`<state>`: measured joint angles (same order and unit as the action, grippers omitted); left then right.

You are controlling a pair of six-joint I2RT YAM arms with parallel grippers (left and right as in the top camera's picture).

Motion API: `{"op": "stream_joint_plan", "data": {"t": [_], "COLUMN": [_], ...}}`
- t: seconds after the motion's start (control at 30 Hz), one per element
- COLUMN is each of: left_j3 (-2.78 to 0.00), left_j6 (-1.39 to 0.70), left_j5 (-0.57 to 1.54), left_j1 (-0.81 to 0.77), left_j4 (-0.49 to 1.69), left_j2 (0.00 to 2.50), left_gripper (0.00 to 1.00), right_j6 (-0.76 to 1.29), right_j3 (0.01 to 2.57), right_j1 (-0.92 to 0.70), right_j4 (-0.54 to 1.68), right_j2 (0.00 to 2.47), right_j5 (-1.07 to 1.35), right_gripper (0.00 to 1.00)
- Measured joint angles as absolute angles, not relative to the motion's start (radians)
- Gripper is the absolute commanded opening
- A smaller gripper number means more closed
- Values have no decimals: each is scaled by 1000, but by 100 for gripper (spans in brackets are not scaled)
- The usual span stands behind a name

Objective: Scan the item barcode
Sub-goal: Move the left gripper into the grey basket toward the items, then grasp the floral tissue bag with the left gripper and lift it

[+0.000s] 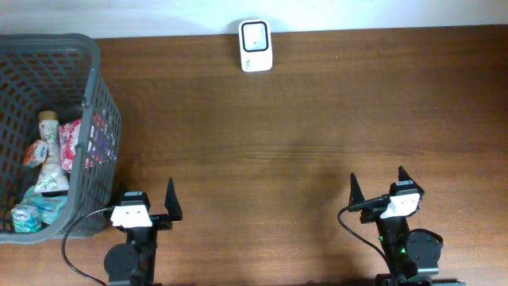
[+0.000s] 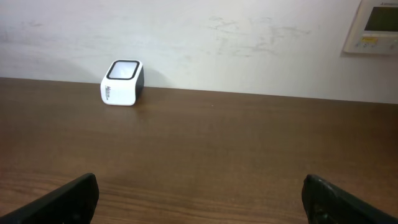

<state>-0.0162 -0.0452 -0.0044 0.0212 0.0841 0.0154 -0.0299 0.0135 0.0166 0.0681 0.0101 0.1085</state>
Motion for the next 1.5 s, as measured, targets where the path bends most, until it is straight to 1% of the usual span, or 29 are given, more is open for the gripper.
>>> {"op": "stream_joint_plan", "data": {"t": [0.2, 0.33, 0.4, 0.43, 0.5, 0.53, 0.6, 0.63, 0.67, 0.73, 0.77, 0.8, 0.87, 0.9, 0.93, 1.0, 1.03, 1.1, 1.2, 1.23, 1.27, 1.3, 1.37, 1.43, 1.5], "left_j3": [-16, -14, -10, -10, -11, -19, -70, -130, -229, -453, -553, -595, -632, -641, -666, -813, -939, -1218, -1413, -1551, -1639, -1815, -1929, -1932, -1940], "left_j6": [-45, -47, -49, -50, -52, -53, -53, -53, -53, -53, -54, -54, -53, -54, -65, -79, -73, -40, -14, -7, 7, 42, 66, 56, 17], "left_j5": [-4, -20, 155, 245, 335, 352, 314, 286, 243, 182, 195, 205, 218, 222, 229, 236, 237, 249, 258, 261, 263, 264, 265, 260, 234], "left_j1": [21, 21, 21, 21, 20, 20, 20, 20, 20, 20, 20, 20, 20, 20, 20, 20, 20, 20, 20, 20, 20, 20, 20, 20, 33], "left_j4": [84, 17, -158, -293, -563, -658, -653, -625, -527, -263, -216, -229, -366, -382, -324, -19, 192, 463, 653, 829, 946, 1180, 1264, 1242, 1180], "left_j2": [15, 15, 15, 16, 17, 10, 16, 33, 67, 156, 231, 277, 342, 357, 377, 470, 555, 764, 910, 1007, 1073, 1208, 1356, 1424, 1435], "left_gripper": [99, 99, 99, 99, 99, 99, 99, 99, 99, 99, 99, 99, 99, 99, 99, 99, 99, 99, 99, 99, 99, 99, 99, 99, 99], "right_j6": [-30, -30, -30, -30, -29, -29, -29, -30, -30, -30, -30, -30, -30, -29, -30, -30, -30, -29, -30, -30, -30, -29, -30, -30, -30], "right_j3": [14, 14, 14, 14, 14, 14, 14, 14, 14, 14, 14, 14, 14, 14, 14, 14, 14, 14, 14, 14, 14, 14, 14, 14, 14], "right_j1": [17, 17, 17, 17, 17, 17, 17, 17, 17, 17, 17, 17, 17, 17, 17, 17, 17, 17, 17, 16, 16, 16, 16, 16, 16], "right_j4": [68, 68, 68, 68, 68, 68, 68, 68, 68, 68, 68, 68, 68, 68, 68, 69, 68, 68, 68, 68, 68, 68, 68, 68, 68], "right_j2": [10, 10, 10, 10, 10, 10, 10, 9, 10, 9, 11, 11, 11, 11, 11, 11, 11, 11, 11, 11, 11, 11, 11, 11, 11], "right_j5": [109, 109, 109, 109, 109, 109, 109, 109, 109, 109, 109, 109, 109, 109, 109, 109, 109, 109, 109, 109, 109, 109, 109, 109, 109], "right_gripper": [98, 99, 99, 99, 99, 99, 99, 99, 98, 99, 99, 99, 99, 99, 99, 99, 99, 99, 99, 99, 99, 99, 99, 99, 99]}}
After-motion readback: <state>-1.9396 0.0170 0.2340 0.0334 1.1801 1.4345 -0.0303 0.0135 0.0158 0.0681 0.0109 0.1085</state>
